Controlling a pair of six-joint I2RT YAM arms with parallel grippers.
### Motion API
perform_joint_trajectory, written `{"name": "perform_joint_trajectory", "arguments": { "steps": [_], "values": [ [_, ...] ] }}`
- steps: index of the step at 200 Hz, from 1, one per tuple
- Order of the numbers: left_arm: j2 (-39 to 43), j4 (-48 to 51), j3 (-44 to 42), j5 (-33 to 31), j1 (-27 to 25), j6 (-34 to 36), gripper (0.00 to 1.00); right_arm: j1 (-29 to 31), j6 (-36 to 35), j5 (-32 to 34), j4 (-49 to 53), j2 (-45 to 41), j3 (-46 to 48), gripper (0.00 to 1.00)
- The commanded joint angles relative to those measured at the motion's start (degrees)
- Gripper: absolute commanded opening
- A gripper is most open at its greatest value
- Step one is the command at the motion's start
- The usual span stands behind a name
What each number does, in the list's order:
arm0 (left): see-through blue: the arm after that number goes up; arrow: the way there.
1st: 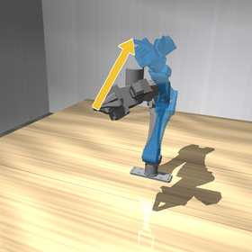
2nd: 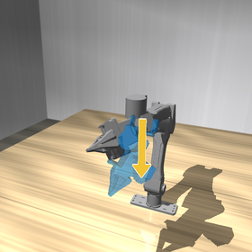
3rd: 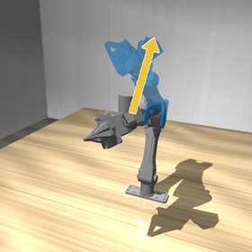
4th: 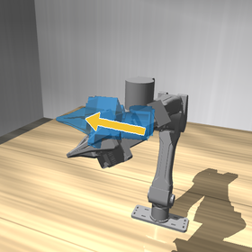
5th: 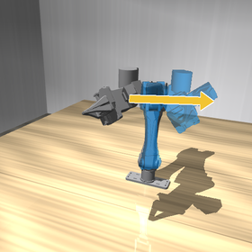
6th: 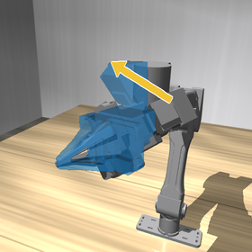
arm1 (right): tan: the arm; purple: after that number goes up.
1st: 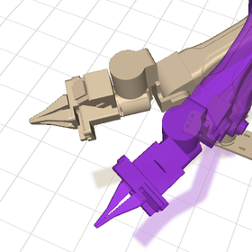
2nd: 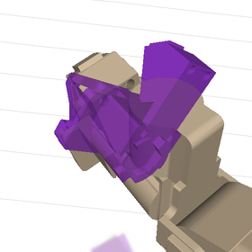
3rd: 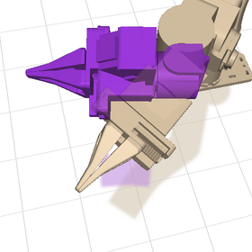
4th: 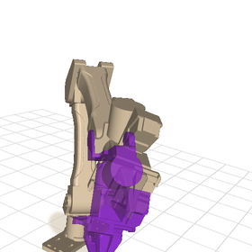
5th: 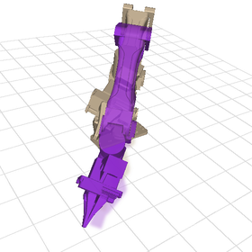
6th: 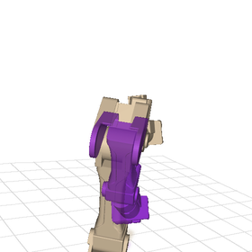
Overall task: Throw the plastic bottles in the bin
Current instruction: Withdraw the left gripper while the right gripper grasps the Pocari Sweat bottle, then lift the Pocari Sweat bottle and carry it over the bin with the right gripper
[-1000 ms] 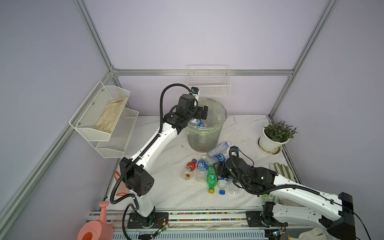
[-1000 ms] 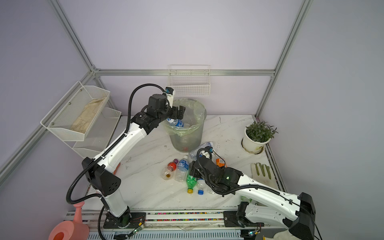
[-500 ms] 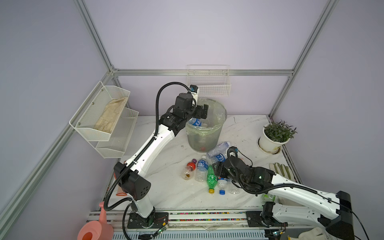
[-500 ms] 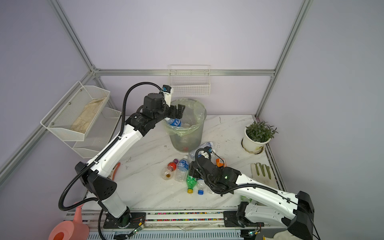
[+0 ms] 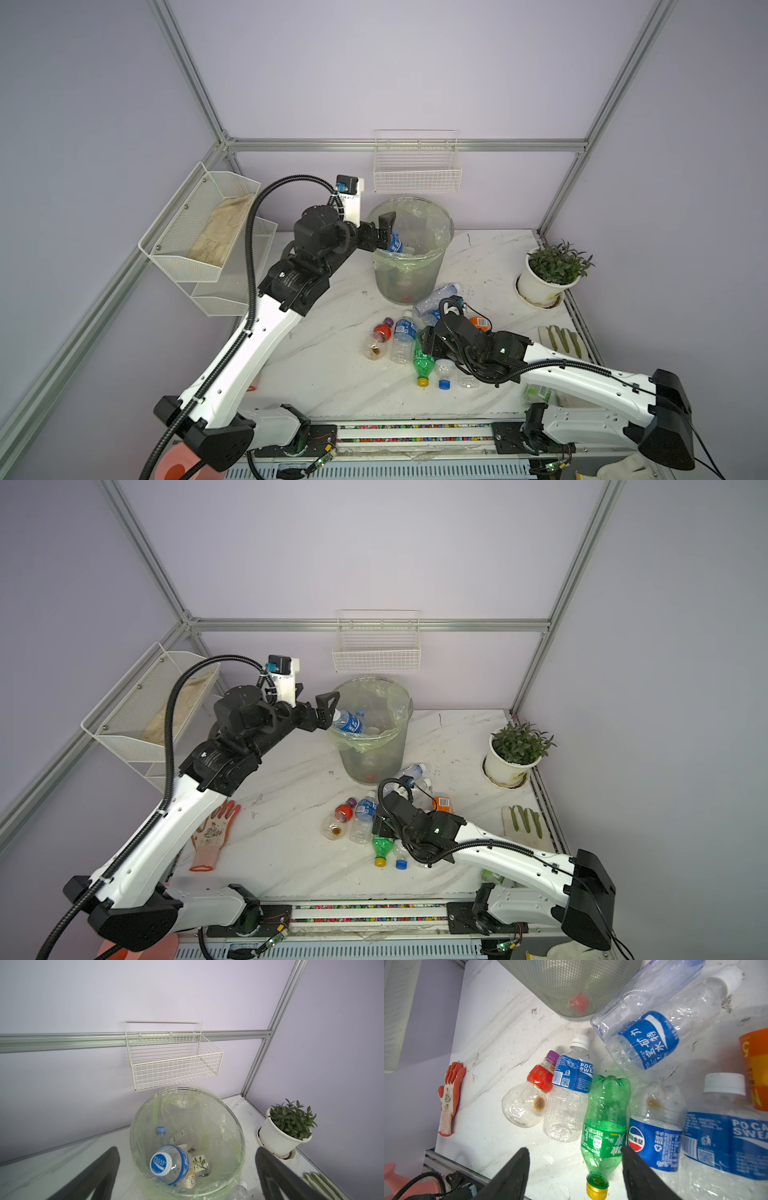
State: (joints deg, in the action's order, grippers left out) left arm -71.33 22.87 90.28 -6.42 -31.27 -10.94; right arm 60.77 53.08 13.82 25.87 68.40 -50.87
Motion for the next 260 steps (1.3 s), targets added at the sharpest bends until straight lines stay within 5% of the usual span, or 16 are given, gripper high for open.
{"name": "perform_joint_trajectory", "arguments": {
  "steps": [1,134,218,260],
  "values": [
    [5.7,-4.0,-6.1,-0.7,0.1,-0.5,1.0,0.2,-0.7,-1.0,-2.0,2.0,-1.1,0.72],
    [31.6,4.7,-26.8,-8.7,0.1,-2.4,1.0,0.1,-3.1,-1.7,-4.5,27.7,-11.2,0.76],
    [37.3,8.7,-29.3,-10.5,0.1,-2.5,1.0,-1.7,-3.6,-0.9,-4.4,38.1,-15.9,0.75],
    [38.2,9.4,-29.7,-10.8,0.1,-2.4,1.0,-2.0,-2.7,-0.6,-3.7,37.4,-15.1,0.64]
  ]
}}
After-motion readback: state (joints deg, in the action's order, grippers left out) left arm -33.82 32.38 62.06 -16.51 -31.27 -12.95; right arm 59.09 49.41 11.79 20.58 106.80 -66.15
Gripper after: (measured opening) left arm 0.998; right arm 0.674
